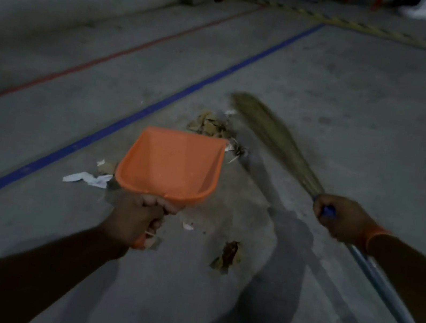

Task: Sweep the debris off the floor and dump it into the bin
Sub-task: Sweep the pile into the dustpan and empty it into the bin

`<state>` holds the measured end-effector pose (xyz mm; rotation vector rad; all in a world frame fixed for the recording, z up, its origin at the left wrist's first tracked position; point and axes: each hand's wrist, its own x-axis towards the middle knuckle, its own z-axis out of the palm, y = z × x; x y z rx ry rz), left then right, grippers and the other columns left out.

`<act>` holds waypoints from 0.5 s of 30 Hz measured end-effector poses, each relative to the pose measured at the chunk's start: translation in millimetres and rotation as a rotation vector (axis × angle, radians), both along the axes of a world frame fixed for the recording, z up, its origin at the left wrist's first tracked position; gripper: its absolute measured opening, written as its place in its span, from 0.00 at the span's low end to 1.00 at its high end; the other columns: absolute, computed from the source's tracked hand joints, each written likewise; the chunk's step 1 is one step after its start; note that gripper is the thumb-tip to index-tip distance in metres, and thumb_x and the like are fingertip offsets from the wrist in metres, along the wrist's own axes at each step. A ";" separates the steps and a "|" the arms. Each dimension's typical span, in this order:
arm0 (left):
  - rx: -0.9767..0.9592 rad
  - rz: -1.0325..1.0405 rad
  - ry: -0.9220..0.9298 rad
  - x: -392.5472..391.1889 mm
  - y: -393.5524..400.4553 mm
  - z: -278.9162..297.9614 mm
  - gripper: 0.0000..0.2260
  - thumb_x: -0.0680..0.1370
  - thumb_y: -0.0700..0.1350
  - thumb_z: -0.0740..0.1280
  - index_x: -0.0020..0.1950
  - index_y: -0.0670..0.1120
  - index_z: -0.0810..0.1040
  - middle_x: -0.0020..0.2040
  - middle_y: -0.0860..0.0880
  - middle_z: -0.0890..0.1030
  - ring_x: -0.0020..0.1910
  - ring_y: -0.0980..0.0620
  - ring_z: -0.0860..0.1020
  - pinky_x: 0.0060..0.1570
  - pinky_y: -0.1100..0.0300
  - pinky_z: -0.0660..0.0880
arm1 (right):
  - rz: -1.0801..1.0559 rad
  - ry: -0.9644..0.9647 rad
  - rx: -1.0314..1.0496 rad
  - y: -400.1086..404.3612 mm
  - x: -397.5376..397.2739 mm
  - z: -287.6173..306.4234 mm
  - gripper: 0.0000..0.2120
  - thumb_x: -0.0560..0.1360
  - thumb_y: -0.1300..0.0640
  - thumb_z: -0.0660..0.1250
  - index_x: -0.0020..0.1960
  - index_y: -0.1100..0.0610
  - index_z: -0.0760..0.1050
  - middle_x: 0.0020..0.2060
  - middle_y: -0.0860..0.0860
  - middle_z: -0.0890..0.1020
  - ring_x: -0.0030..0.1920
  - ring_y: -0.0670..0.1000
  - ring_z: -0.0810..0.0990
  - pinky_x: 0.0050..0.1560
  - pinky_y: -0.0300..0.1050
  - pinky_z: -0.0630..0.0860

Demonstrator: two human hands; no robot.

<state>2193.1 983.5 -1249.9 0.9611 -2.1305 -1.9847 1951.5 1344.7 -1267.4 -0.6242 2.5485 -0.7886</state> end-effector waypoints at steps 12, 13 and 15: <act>0.105 -0.058 -0.066 61.1 -23.6 -10.5 0.15 0.78 0.31 0.64 0.36 0.43 0.84 0.30 0.40 0.72 0.23 0.53 0.66 0.22 0.65 0.63 | 0.132 0.002 0.214 -91.9 -35.8 -6.8 0.11 0.73 0.69 0.62 0.41 0.53 0.73 0.37 0.58 0.77 0.28 0.55 0.77 0.30 0.45 0.75; 0.119 -0.037 -0.074 62.8 -26.1 -10.9 0.16 0.79 0.29 0.62 0.37 0.40 0.83 0.28 0.42 0.71 0.21 0.54 0.66 0.21 0.66 0.62 | 0.150 -0.006 0.221 -96.3 -35.8 -10.2 0.12 0.72 0.70 0.62 0.40 0.53 0.72 0.35 0.57 0.76 0.27 0.55 0.77 0.30 0.45 0.74; 0.160 -0.001 -0.074 68.0 -31.3 -11.1 0.16 0.79 0.28 0.59 0.38 0.38 0.82 0.26 0.43 0.69 0.21 0.53 0.64 0.22 0.67 0.60 | 0.195 -0.021 0.231 -100.9 -31.5 -14.1 0.14 0.70 0.71 0.62 0.39 0.52 0.69 0.33 0.55 0.74 0.26 0.54 0.75 0.30 0.46 0.74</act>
